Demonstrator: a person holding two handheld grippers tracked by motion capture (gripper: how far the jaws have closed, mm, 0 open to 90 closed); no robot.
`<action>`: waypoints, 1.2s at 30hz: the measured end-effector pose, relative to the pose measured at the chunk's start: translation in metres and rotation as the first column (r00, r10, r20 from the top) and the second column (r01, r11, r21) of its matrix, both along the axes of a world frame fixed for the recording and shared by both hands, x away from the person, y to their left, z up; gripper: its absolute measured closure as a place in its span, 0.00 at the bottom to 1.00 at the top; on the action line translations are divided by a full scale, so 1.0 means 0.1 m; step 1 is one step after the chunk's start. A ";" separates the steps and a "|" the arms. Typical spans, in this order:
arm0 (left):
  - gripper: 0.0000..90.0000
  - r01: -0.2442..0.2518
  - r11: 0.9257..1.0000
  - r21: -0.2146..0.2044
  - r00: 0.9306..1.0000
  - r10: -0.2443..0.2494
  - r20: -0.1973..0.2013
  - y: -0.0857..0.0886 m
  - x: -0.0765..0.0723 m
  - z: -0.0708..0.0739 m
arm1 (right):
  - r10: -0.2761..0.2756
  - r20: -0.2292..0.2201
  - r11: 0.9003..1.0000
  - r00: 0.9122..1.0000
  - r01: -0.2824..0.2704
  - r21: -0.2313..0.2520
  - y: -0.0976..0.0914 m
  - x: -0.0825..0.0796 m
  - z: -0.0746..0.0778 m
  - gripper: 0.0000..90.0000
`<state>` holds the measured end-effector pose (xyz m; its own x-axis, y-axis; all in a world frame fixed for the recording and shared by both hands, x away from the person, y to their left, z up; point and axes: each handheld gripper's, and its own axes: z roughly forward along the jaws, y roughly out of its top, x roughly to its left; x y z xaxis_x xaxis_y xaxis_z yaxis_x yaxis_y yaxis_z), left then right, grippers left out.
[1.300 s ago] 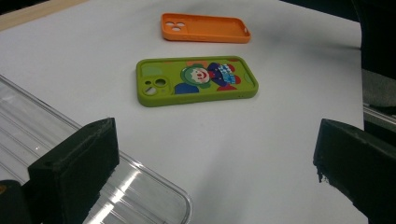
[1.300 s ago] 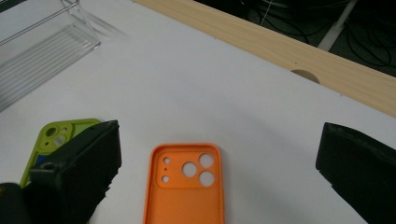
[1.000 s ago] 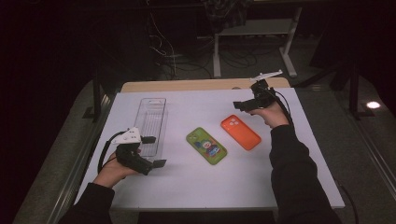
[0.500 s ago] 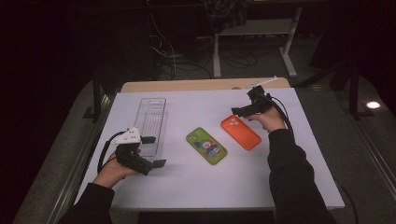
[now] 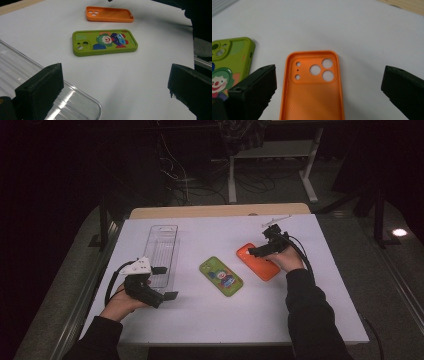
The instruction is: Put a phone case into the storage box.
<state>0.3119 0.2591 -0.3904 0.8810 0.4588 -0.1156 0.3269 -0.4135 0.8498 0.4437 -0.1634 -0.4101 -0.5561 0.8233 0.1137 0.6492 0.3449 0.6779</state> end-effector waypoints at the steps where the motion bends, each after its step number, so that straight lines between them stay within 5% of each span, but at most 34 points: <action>1: 0.00 0.001 1.000 -0.001 1.000 -0.001 -0.001 0.00 0.00 0.00 | 0.000 -0.002 1.000 1.000 0.000 -0.002 0.01 -0.01 -0.02 0.00; 19: 0.00 -0.008 1.000 -0.014 1.000 0.008 -0.007 -0.01 -0.01 -0.01 | 0.031 -0.041 0.995 0.999 -0.035 -0.093 0.14 -0.17 -0.40 0.00; 36: 0.00 -0.012 1.000 -0.011 1.000 0.012 -0.007 -0.01 -0.01 -0.01 | 0.042 -0.028 0.991 0.999 -0.045 -0.123 0.12 -0.25 -0.39 0.16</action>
